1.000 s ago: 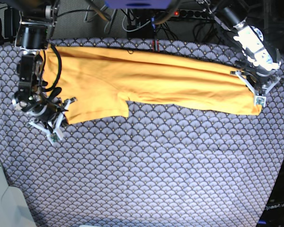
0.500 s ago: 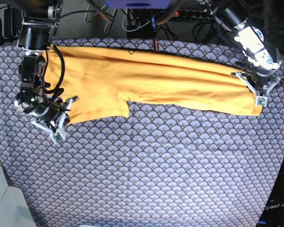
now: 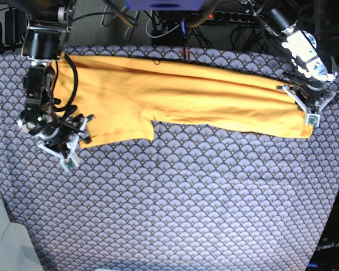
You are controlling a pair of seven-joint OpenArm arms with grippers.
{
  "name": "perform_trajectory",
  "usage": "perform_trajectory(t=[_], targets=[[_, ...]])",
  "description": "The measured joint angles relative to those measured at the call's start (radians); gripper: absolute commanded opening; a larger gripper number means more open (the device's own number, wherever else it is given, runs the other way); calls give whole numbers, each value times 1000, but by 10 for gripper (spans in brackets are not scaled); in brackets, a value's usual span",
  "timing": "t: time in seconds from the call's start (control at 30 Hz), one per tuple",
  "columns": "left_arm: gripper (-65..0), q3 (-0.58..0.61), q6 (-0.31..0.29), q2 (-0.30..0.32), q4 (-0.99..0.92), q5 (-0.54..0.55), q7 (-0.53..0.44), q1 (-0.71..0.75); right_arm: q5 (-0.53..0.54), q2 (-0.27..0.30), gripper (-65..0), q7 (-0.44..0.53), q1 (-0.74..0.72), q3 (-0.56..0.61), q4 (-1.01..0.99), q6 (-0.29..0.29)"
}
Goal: Fold the T-shirt properly
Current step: 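Lower the right gripper onto the sleeve end and pinch it, then drag the pinched sleeve end with the right gripper toward the robot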
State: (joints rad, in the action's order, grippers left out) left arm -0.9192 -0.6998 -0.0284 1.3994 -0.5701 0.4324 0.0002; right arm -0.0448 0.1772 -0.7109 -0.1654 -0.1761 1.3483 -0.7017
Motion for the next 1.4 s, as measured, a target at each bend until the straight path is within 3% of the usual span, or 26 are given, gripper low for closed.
perform_trajectory(t=[0.27, 0.8, 1.0, 1.1, 1.27, 1.4], targets=[[-650, 1, 8, -1, 0, 11, -17, 13, 2, -20, -302, 5, -2, 46, -34, 0], [-650, 3, 8, -2, 0, 11, -16, 13, -2, 4, -302, 12, -63, 10, -120, 0], [-650, 3, 8, -2, 0, 11, -16, 13, 4, 5, -310, 75, -31, 11, -120, 3], [-650, 3, 8, -2, 0, 10, -16, 13, 19, 6, -384, 109, -9, 11, -118, 7], [-650, 3, 8, -2, 0, 11, -16, 13, 27, 2, -650, 121, 3, 12, -110, 6], [-650, 3, 8, -2, 0, 11, -16, 13, 19, 1, -650, 95, 9, 13, -81, 3]])
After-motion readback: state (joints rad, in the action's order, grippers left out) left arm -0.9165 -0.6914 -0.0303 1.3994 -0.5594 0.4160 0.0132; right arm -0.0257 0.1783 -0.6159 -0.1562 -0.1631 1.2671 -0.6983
